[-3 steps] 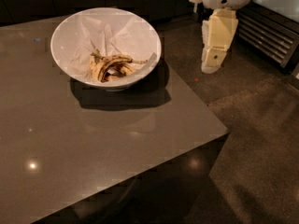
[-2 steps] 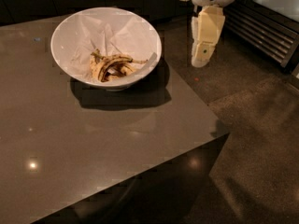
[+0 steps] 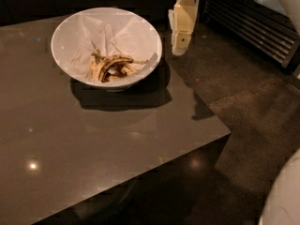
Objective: Pick banana from white bowl
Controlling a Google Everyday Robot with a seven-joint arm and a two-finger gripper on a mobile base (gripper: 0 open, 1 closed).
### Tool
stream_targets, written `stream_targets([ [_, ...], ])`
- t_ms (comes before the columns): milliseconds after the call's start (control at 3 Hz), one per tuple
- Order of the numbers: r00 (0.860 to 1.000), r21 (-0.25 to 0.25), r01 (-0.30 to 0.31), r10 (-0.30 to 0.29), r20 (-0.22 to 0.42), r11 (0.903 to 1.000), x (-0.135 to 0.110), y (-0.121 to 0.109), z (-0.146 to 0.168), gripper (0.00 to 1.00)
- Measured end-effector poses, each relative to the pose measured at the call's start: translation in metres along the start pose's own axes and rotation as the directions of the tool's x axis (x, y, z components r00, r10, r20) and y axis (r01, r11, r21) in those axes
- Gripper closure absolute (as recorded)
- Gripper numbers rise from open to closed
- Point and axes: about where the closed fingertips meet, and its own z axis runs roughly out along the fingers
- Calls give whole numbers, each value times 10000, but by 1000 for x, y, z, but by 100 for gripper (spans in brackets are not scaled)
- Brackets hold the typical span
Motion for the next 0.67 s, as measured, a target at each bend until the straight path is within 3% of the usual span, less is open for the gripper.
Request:
stream_targets([
  [667, 9992, 567, 314, -327, 234, 9979, -16, -27, 8, 0],
])
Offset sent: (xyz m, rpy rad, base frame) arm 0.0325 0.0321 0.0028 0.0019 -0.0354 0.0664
